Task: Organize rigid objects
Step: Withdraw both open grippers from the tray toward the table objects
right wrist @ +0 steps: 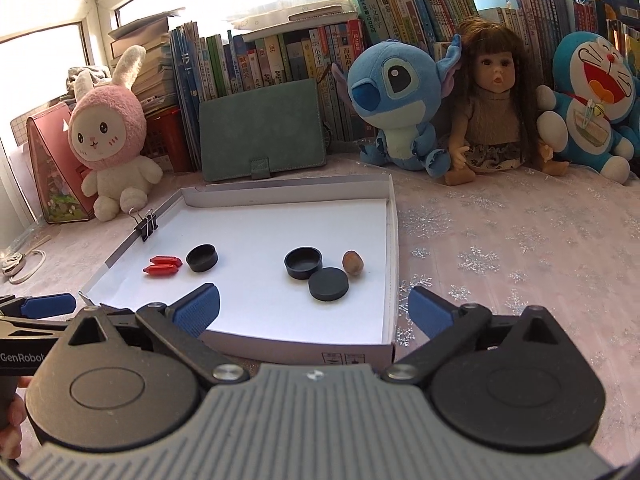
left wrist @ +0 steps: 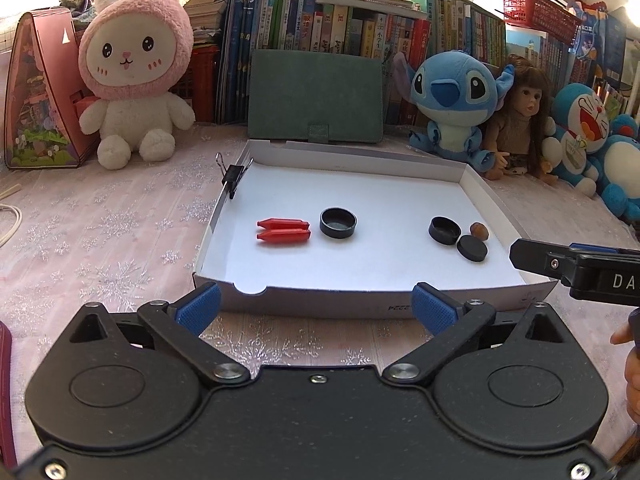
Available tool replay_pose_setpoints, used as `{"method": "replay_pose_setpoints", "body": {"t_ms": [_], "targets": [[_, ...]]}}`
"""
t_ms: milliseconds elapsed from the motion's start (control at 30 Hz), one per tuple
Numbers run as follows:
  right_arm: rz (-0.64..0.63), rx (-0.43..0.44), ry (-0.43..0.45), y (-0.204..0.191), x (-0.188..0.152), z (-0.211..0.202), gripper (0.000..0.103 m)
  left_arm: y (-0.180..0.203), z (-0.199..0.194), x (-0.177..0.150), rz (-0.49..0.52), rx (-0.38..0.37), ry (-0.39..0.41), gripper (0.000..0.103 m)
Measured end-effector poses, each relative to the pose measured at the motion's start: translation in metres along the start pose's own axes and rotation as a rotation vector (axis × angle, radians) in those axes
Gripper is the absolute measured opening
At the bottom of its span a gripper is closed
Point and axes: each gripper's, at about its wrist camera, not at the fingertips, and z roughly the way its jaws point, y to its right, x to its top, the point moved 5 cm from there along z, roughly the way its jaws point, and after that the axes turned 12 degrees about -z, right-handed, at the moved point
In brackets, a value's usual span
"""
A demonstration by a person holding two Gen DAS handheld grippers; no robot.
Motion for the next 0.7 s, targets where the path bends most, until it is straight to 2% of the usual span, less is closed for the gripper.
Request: {"method": "replay_pose_setpoints", "body": {"t_ms": [233, 500, 700], "targets": [[-0.027, 0.014, 0.025, -0.009, -0.015, -0.015, 0.103, -0.010, -0.019, -0.019, -0.037, -0.002, 0.017, 0.102], [-0.035, 0.030, 0.020, -0.017, -0.038, -0.029, 0.103, -0.020, -0.032, -0.040, -0.034, -0.002, 0.036, 0.102], [-0.099, 0.007, 0.030, -0.026, -0.053, -0.042, 0.103, -0.024, -0.043, -0.056, -0.015, -0.004, 0.043, 0.102]]}}
